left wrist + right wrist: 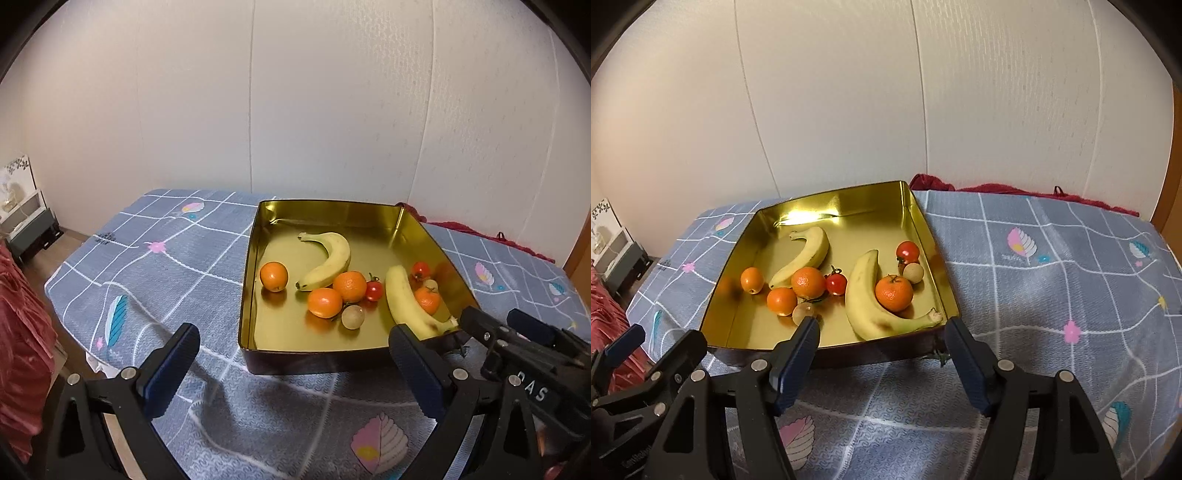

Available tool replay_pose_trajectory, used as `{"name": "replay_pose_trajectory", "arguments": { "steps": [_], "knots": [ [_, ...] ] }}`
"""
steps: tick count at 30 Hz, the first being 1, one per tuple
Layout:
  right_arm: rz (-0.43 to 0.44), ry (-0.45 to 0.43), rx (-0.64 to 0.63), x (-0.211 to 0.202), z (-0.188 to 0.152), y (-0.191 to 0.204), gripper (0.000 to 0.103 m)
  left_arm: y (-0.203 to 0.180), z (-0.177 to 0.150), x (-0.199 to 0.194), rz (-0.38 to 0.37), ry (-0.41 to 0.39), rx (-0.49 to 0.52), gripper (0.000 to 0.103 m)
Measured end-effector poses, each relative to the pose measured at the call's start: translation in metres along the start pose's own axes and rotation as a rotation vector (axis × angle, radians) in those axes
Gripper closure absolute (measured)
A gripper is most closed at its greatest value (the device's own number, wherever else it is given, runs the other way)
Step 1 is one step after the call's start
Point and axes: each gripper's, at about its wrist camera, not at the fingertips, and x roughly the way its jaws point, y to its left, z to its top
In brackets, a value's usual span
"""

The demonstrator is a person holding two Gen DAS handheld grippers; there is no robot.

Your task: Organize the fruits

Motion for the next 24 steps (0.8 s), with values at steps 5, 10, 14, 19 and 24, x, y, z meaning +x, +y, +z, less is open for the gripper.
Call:
{"name": "replay_pose_trajectory", "arguments": {
  "steps": [5,10,14,19,24],
  "knots": [
    [0.003,-0.005,0.012,-0.008,-0.003,-0.001,0.031,0.002,0.001,-0.009,0.009,-0.003,-0.016,0.0],
    [0.007,-0.007,0.02,-0.016,-0.005,-0.002,0.031,-0.001,0.0,-0.014,0.05,-0.021,0.006,0.0],
    [0.012,-0.014,0.026,-0.02,-0.007,-0.001,0.031,-0.001,0.0,-0.015,0.085,-0.033,0.01,0.0],
    [0.016,-0.015,0.03,-0.023,-0.006,0.0,0.031,-0.001,0.0,-0.015,0.104,-0.037,0.016,0.0],
    [0.017,-0.018,0.023,-0.025,-0.005,0.001,0.031,0.001,-0.001,-0.013,0.108,-0.025,0.003,0.0]
  ]
}}
